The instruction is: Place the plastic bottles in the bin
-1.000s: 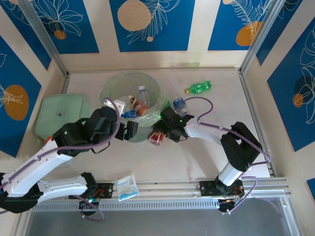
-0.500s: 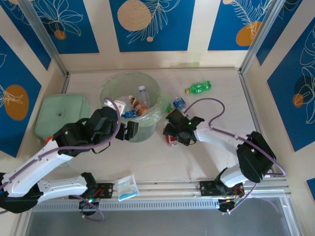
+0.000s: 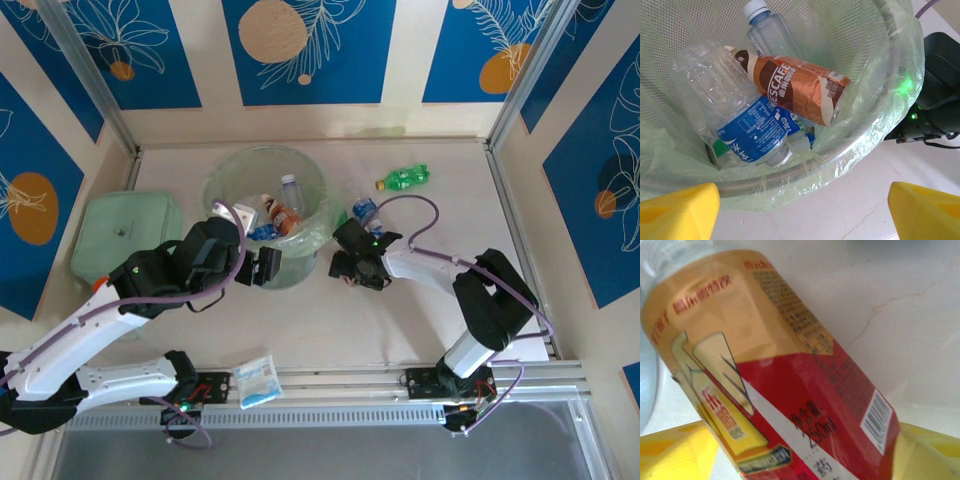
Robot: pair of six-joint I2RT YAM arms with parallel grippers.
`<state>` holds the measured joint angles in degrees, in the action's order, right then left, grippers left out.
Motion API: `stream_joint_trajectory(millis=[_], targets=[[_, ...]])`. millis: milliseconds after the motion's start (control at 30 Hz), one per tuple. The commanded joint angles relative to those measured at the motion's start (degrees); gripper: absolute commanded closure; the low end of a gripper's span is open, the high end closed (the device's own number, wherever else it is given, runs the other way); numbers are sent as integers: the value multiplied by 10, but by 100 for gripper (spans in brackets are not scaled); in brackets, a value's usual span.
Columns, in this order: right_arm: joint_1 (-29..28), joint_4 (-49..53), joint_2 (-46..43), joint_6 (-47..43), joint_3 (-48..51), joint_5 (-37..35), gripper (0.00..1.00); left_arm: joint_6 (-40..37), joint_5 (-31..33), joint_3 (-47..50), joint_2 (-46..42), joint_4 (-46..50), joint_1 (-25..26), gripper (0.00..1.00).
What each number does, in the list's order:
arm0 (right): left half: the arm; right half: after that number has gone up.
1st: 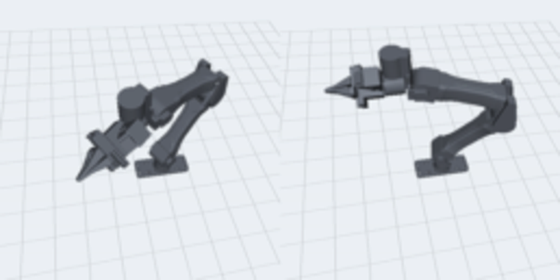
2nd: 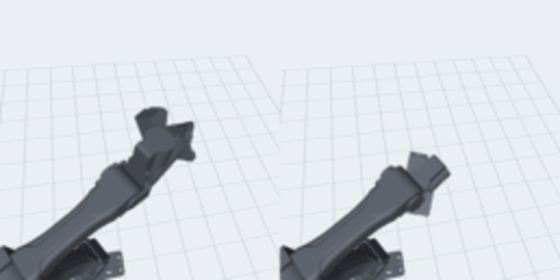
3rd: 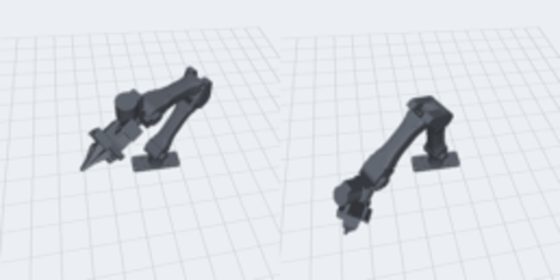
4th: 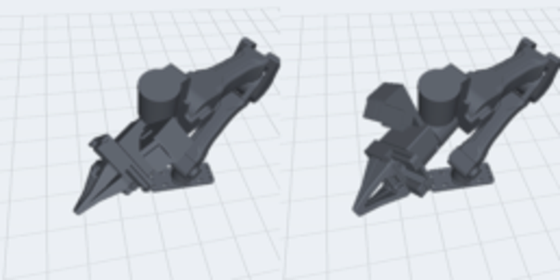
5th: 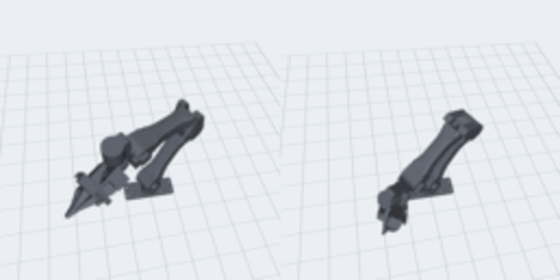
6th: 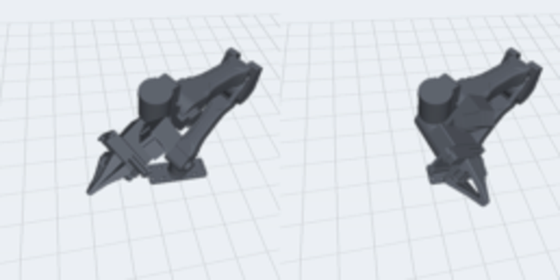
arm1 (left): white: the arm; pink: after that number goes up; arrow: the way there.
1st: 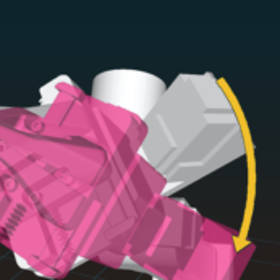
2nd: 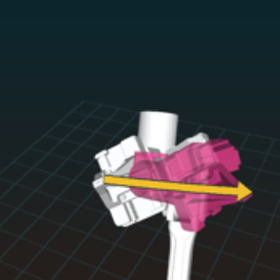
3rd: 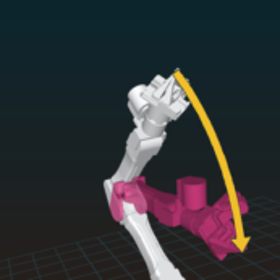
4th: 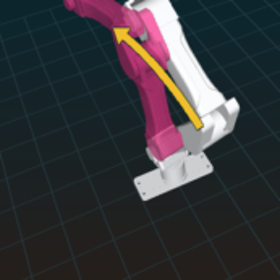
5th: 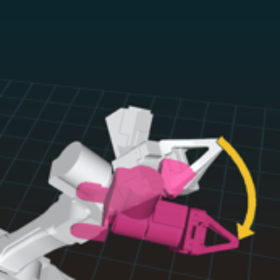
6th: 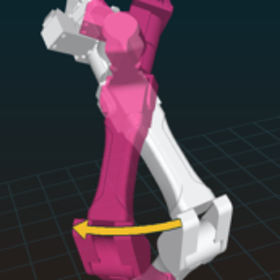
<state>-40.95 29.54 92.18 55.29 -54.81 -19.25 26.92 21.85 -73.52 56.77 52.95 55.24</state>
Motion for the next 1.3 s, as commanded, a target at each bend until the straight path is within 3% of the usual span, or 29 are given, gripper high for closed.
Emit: stream_joint_trajectory(millis=[0,233,467,867,1267], targets=[[6,10,15,-74,-32,11,14,2,-7,6,-6,-1,-6,13],[34,-12,19,-159,-44,31,11,4,-9,9,-5,-1,-6,13],[61,-33,38,-180,-48,83,12,5,-5,10,-5,0,-6,13],[47,-14,76,-142,-40,45,25,5,-6,9,-5,6,-7,13],[15,16,8,-129,-30,-1,33,5,-5,13,-10,2,-7,13]])
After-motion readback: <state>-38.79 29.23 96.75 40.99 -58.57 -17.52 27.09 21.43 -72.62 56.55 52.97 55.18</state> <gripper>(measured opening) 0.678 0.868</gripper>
